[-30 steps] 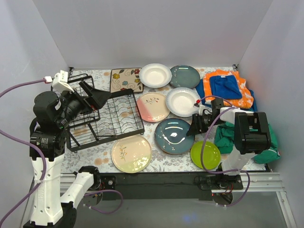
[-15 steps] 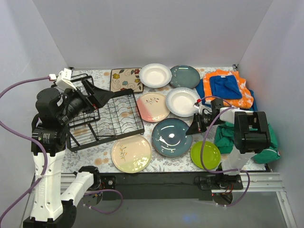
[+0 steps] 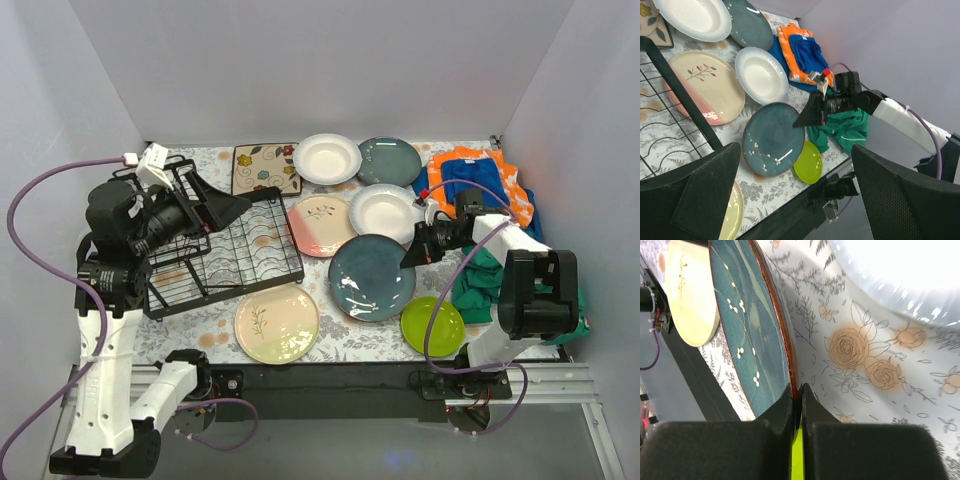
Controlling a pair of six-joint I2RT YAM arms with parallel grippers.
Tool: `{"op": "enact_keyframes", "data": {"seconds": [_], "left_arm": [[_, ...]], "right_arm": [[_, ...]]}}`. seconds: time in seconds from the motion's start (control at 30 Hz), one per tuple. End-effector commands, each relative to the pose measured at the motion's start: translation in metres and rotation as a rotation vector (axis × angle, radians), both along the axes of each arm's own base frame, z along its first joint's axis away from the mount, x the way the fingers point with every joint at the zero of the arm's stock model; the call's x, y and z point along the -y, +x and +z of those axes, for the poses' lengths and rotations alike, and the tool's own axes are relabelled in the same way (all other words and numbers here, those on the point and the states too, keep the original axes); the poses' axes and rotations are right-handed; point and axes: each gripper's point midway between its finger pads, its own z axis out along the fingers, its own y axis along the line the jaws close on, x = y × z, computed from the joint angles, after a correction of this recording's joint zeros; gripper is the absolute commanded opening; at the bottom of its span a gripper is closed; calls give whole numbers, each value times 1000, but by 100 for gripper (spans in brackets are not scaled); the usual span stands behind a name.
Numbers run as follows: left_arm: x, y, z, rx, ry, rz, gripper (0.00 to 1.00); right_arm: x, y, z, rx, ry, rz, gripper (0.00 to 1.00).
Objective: Load the plates into the dish rack
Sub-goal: Grab a plate with the right arm, then pass the plate from the right arm to the left
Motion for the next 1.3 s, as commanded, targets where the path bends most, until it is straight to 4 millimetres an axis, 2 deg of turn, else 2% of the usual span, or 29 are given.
{"op": "enact_keyframes", "data": {"seconds": [0.0,0.27,0.53,0.63,0.67,0.9,1.13,1.27], "left_arm": [[12,-7,-3,-5,-25,-99,90],[24,-1,-18,-71,-50,-206,89],[36,20,-29,-81,-32,-269,88],[51,28,-37,-73,5,-286,88],[65,28,-44,-89,24,-327,88],[126,35,-93,-156,167,-471,87],[156,40,-136,-210,290,-553,87],[177,32,-146,-221,311,-632,84]], "right_arm": [[-17,3,65,60,170,38,1],[-22,6,105,101,213,52,1],[-25,0,141,137,256,88,1],[-26,-4,150,143,269,101,1],[-26,-4,151,153,268,108,1],[-27,-11,166,179,292,133,1],[-30,-17,183,221,334,161,1],[-32,-21,186,228,355,173,1]]}}
